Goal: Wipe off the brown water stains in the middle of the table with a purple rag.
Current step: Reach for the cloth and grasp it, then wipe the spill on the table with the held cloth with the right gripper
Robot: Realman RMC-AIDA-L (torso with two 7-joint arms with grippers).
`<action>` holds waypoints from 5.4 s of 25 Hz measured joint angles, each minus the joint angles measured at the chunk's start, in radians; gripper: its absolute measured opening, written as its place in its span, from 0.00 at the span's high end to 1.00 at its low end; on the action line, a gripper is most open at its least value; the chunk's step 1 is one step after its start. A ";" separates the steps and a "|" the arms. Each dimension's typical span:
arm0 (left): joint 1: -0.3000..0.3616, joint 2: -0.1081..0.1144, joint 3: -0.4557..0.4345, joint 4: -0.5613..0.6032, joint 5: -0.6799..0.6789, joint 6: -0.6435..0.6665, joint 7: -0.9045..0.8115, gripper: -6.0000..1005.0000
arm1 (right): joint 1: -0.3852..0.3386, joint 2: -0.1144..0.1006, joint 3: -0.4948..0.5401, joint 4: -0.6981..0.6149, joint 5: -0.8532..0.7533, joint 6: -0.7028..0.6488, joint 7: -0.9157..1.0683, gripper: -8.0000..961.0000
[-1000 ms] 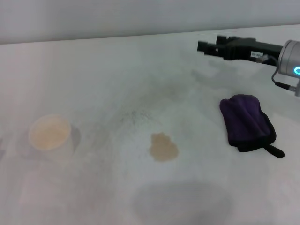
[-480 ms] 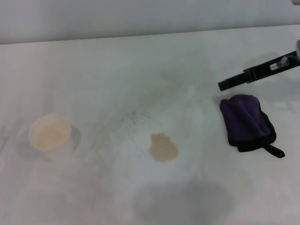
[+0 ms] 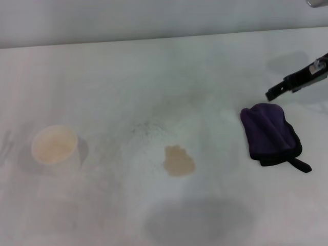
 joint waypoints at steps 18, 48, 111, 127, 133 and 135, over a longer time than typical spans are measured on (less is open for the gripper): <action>-0.028 0.000 -0.001 0.000 0.000 -0.003 0.001 0.13 | 0.081 0.145 0.082 -0.128 -0.489 0.013 0.110 0.13; -0.029 -0.002 -0.001 0.000 0.000 -0.003 0.009 0.13 | 0.078 0.225 0.064 -0.292 -0.465 -0.359 0.116 0.23; -0.020 0.000 -0.001 0.000 0.000 -0.003 0.029 0.13 | 0.127 0.234 -0.499 -0.172 0.071 -0.112 0.124 0.92; -0.016 0.000 -0.001 0.000 0.000 -0.003 0.029 0.13 | 0.221 0.233 -0.795 -0.176 0.339 -0.057 0.145 0.92; -0.009 0.001 -0.001 0.000 0.000 -0.002 0.045 0.13 | 0.224 0.229 -0.628 -0.117 0.171 -0.057 0.147 0.92; -0.009 0.000 -0.001 0.000 0.000 -0.002 0.056 0.13 | 0.221 0.227 -0.579 -0.099 0.128 -0.056 0.147 0.92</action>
